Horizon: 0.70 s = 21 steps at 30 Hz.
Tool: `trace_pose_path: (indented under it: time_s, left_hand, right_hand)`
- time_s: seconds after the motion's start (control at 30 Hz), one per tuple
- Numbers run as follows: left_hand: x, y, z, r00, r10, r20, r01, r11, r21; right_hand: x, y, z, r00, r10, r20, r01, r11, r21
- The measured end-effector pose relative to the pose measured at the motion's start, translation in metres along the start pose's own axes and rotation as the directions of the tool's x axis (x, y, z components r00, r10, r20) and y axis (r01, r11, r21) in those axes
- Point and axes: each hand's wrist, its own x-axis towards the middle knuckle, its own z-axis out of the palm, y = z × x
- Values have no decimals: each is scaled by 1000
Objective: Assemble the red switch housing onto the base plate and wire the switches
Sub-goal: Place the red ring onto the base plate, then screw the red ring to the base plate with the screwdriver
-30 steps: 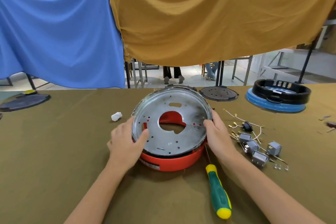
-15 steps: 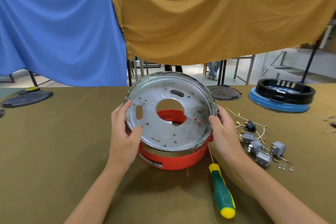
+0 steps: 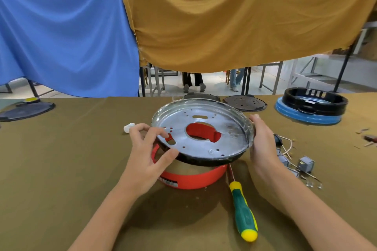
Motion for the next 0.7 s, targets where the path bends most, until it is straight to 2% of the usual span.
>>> trace_pose_path:
  time_s: [0.17, 0.27, 0.4, 0.53, 0.63, 0.7]
  left_hand:
    - [1, 1, -1, 983, 162, -88, -138, 962, 234]
    - [2, 3, -2, 969, 240, -58, -216, 938, 271]
    - [-3, 3, 5, 956, 288, 56, -290, 899, 328]
    - [-5, 2, 5, 935, 323, 144, -354, 865, 357]
    - [-7, 3, 13, 909, 374, 184, -417, 817, 398]
    - [-9, 3, 20, 883, 427, 196, -467, 757, 456]
  right_hand:
    - [-2, 3, 1, 987, -12, 160, 22, 998, -62]
    - [-4, 4, 2, 974, -19, 226, 43, 994, -100]
    - [-7, 7, 0, 972, -32, 231, 101, 952, -290]
    - [-13, -3, 1, 967, -52, 250, 141, 924, -355]
    - [-10, -29, -15, 985, -44, 164, 107, 910, -401]
    - [-8, -49, -36, 980, 6, 201, 93, 872, -481]
